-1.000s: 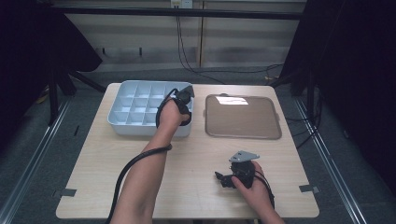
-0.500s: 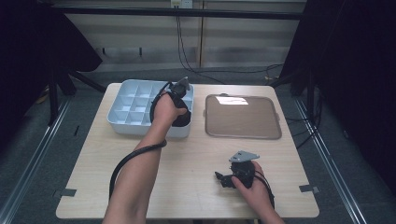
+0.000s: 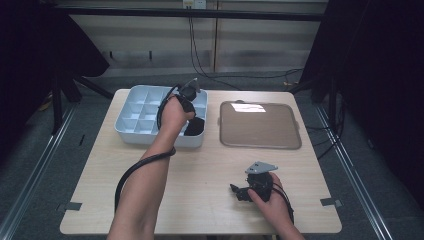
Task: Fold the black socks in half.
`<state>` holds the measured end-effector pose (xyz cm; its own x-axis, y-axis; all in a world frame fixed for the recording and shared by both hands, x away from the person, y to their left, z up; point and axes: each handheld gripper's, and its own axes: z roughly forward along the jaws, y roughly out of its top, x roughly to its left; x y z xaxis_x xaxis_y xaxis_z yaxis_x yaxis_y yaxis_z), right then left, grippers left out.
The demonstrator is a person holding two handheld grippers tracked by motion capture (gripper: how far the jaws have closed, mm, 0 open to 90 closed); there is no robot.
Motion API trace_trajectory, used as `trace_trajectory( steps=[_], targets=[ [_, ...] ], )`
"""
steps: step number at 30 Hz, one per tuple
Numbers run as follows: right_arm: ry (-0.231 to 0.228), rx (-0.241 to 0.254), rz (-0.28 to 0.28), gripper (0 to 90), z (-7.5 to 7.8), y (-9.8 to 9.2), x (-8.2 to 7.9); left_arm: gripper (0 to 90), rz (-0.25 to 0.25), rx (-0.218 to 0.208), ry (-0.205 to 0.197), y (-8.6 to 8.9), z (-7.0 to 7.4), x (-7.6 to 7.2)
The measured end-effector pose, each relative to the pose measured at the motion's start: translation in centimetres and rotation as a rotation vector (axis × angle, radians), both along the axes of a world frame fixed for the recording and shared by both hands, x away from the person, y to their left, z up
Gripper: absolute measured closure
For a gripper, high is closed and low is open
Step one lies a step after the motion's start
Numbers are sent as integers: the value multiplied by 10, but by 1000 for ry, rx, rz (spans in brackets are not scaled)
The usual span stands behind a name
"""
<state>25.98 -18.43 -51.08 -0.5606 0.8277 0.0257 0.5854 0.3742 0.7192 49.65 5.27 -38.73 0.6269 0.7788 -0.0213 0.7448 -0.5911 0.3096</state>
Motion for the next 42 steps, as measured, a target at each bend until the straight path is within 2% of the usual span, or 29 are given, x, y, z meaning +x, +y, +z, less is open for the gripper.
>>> trace_trajectory(
  steps=[1, 3, 8, 16, 33, 42],
  targets=[
    [0, 0, 0, 139, 0, 0, 0, 818, -5, 1, -4, -1, -2, 0],
    [0, 0, 0, 140, 0, 0, 0, 850, -6, -6, 19, -3, -5, 1],
    [0, 0, 0, 139, 0, 0, 0, 895, -24, 7, 27, -10, -14, 1],
    [0, 0, 0, 139, 0, 0, 0, 900, -38, 11, 76, -17, -31, 2],
    [-1, 3, 0, 139, 0, 0, 0, 900, -20, 9, 93, -16, -43, 1],
    [-2, 2, 1, 139, 0, 0, 0, 900, 7, -23, 112, -13, -53, 1]
  ],
)
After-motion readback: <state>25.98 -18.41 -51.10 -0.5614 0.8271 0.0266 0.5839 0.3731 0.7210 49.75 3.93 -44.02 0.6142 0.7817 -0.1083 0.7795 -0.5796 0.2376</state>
